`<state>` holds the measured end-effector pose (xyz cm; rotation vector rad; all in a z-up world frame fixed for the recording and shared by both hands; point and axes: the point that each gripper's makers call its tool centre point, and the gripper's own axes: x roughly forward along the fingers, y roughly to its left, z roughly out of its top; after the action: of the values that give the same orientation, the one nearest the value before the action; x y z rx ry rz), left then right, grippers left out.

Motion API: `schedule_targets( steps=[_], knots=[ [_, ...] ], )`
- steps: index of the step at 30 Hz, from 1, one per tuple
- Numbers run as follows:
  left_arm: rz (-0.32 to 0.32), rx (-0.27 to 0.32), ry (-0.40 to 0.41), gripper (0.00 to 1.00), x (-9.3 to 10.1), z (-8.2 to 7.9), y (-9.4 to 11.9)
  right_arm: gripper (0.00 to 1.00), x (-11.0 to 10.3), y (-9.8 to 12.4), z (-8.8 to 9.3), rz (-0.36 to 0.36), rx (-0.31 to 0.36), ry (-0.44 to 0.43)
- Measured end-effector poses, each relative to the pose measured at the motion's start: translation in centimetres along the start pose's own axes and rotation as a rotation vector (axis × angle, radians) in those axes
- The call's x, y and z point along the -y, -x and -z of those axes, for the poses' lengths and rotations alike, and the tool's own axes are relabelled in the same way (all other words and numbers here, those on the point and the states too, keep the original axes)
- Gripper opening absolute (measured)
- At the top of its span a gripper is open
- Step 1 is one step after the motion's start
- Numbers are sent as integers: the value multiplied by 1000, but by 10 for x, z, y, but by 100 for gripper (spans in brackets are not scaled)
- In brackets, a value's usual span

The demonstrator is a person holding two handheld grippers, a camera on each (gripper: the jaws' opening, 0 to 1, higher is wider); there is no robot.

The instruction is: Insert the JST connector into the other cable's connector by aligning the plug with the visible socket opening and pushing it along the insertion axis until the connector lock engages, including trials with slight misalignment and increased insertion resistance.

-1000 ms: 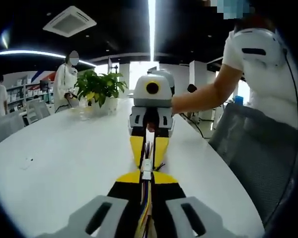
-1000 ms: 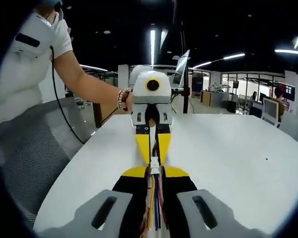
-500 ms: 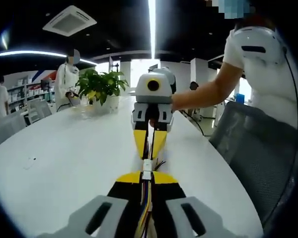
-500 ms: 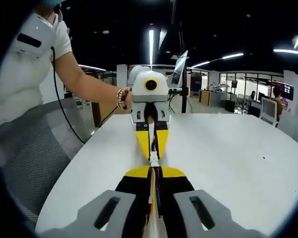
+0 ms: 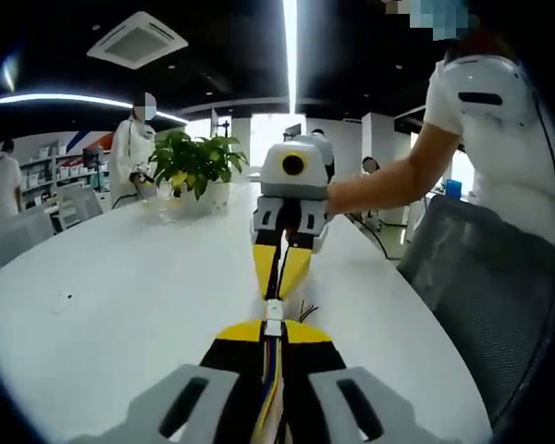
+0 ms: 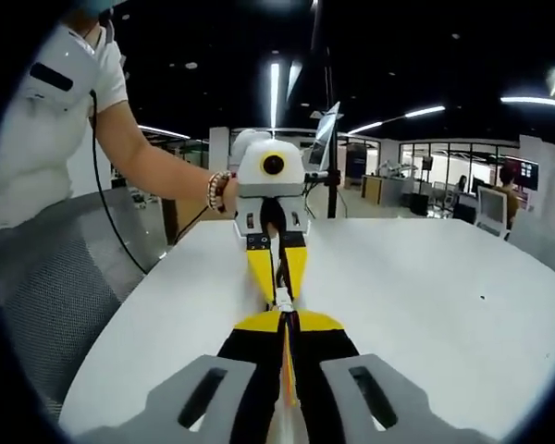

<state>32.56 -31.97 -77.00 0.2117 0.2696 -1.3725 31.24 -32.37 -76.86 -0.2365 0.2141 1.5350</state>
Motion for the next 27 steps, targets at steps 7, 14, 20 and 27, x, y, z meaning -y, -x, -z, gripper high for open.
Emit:
schedule_targets(
  steps=[7,14,20,27],
  knots=[
    [8,-21,-10,0,-2,0,-4,1,3,-1,3,15,1,-7],
    [-15,-76,-8,0,-27,11,-24,0,31,3,23,117,-27,-33],
    [-30,-133,-9,0,-41,25,-33,0,45,2,39,158,-36,-75],
    [-50,-242,23,0,-47,53,-37,0,54,-13,63,181,-70,-134]
  ],
)
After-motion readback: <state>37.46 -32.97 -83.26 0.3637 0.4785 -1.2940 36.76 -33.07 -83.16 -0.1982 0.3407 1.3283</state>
